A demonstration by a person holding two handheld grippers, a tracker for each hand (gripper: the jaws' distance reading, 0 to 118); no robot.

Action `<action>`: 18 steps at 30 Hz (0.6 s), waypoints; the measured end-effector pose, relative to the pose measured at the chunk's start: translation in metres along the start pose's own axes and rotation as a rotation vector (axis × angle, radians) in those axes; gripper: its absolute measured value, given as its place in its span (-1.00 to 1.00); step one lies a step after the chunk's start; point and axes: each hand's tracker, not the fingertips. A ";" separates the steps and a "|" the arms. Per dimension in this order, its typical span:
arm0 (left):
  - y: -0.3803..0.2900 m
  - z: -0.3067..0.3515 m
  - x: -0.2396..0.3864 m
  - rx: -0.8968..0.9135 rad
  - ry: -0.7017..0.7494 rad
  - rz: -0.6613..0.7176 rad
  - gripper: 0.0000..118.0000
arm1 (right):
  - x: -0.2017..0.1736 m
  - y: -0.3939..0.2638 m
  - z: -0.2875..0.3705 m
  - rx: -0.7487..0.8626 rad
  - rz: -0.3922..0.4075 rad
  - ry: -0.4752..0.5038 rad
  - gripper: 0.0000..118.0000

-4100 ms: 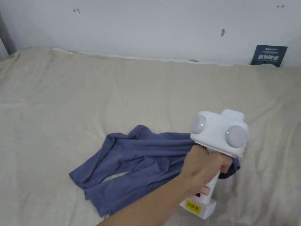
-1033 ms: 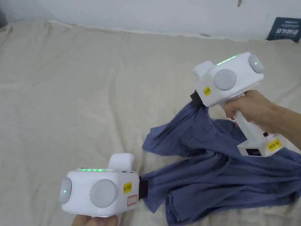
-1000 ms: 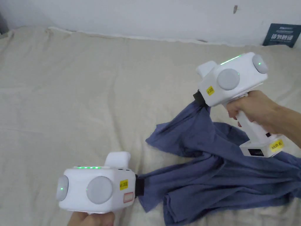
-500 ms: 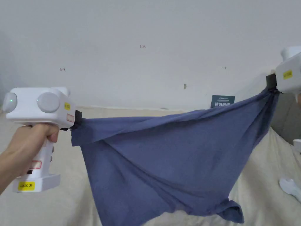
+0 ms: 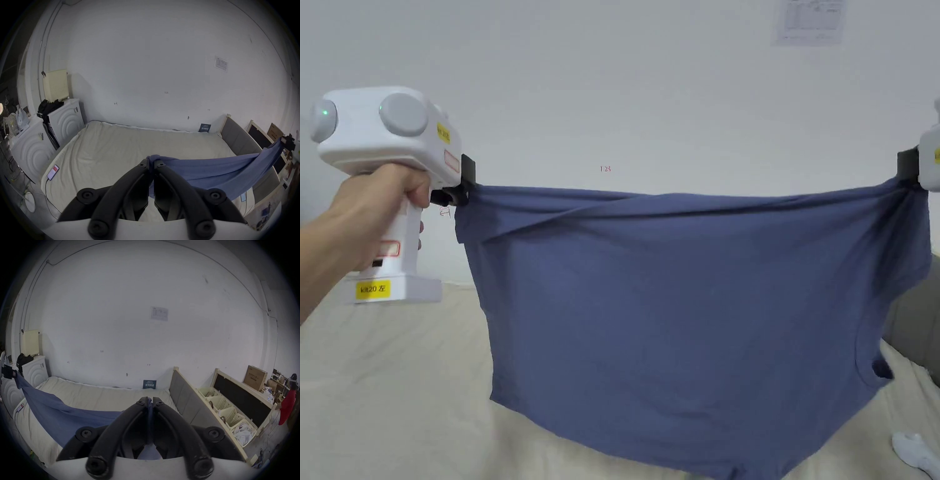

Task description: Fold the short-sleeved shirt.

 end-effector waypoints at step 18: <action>0.055 -0.054 0.016 0.034 0.029 0.003 -0.93 | -0.021 0.088 -0.055 0.098 0.073 -0.061 -0.94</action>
